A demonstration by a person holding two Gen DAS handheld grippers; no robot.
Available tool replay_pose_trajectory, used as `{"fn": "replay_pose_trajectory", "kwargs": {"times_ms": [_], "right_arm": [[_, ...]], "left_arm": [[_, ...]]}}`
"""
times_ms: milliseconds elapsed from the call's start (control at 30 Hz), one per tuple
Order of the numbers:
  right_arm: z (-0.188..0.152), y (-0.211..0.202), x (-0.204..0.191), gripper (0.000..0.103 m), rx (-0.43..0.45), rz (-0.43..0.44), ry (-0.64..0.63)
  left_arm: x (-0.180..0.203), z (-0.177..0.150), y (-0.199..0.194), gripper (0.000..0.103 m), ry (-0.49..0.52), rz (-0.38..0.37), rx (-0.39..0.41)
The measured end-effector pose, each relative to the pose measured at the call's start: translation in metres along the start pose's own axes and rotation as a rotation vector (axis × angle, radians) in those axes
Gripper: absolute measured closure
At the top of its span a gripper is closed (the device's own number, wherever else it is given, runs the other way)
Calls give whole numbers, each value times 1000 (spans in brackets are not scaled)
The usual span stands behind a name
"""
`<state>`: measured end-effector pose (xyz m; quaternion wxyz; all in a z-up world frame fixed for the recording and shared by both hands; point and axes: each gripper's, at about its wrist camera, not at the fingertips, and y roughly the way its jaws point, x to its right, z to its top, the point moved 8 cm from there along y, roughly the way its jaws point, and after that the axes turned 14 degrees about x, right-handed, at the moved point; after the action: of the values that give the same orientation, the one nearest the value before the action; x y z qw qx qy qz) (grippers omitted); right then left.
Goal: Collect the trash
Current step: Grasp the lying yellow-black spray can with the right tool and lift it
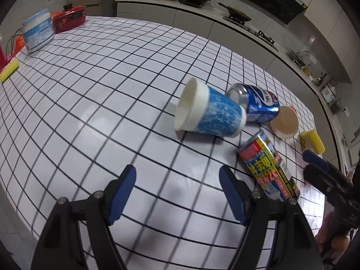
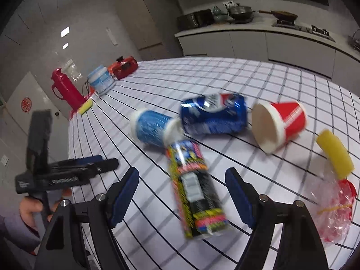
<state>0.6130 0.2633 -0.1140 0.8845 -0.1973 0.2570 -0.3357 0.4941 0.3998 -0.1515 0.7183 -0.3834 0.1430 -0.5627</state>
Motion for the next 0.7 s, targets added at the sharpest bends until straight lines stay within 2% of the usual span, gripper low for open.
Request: {"fn": "replay_pose_trajectory", "kwargs": {"times_ms": [67,167,400,633,667,700], "right_arm": [[3,14,-18,22,11,-17,-15],[1,35,-24,22,-7,-77,-12],[-31,52,-5,22,-107,-193,0],[-44,54,8,22,-136,-224,21],[-46,55,10,24,-141,-233,13],[-47,55,12,32,-144,-246,5]], "left_arm": [[-9,7,8,26,10,-12,-22],[-14,16,19,26,37,-44,-43],[-3,19,29,26,96,-116,-78],[9,15,27,26,118,-140,-89],[11,14,27,26,115,-143,-92],[15,13,25,26,110,-151,-94]]}}
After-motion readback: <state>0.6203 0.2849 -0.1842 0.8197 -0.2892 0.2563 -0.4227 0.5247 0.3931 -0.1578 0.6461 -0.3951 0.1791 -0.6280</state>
